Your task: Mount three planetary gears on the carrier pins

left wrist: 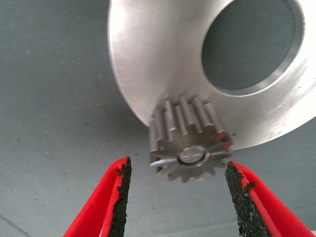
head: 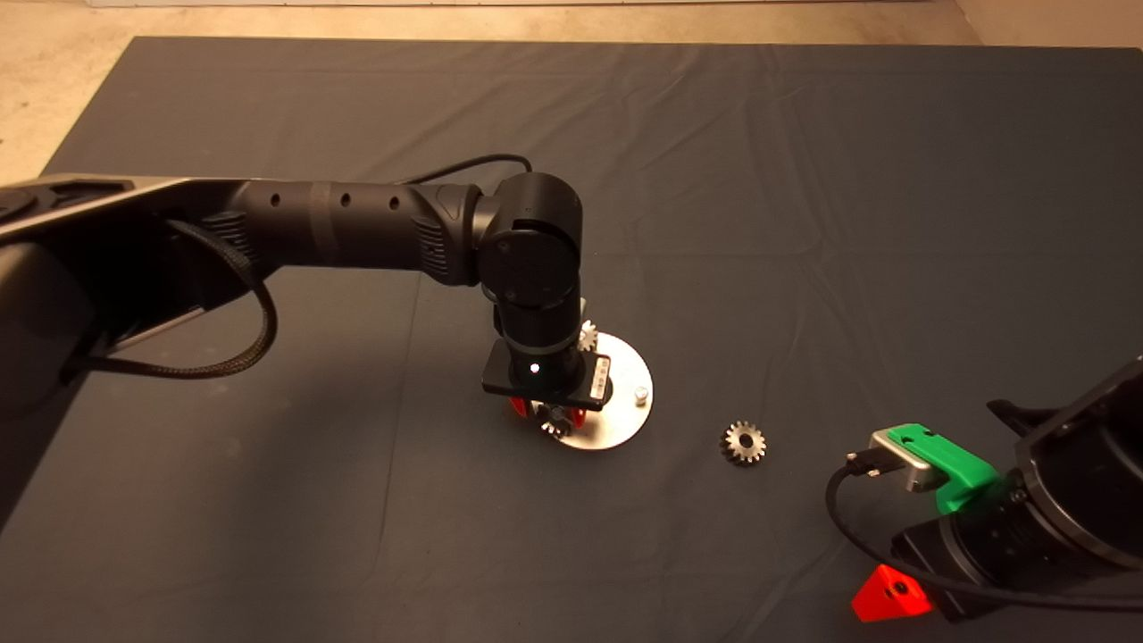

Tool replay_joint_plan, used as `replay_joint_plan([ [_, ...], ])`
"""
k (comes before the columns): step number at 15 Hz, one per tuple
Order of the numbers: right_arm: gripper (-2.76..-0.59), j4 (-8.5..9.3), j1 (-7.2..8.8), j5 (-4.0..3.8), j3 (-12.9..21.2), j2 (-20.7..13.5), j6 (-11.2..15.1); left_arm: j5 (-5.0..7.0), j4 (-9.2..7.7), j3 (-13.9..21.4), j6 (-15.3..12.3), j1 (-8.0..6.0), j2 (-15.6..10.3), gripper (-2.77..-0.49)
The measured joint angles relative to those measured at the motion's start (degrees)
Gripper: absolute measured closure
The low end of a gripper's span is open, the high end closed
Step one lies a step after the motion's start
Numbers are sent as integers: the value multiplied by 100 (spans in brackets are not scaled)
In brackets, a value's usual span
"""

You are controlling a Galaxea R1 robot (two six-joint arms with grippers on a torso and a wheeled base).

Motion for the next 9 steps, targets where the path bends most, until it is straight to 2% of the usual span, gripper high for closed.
replay_joint_plan([
  [2,-276,0,1,0,0,2,-2,0,-27,157,-16,-59,-114,-145],
  [3,-276,0,1,2,0,0,-2,-6,-64,289,-38,-178,-250,-146],
  [4,-276,0,-1,0,0,0,-2,-10,-143,458,-51,-383,-438,-155],
  [6,-276,0,-2,0,0,0,-4,-4,-226,838,-82,-831,-1055,-162],
  [7,-276,0,-2,2,-14,0,-73,10,-249,1125,-104,-928,-1401,-168],
  [9,-276,0,-2,2,-174,0,-354,11,-459,1950,-137,-940,-2185,-174],
])
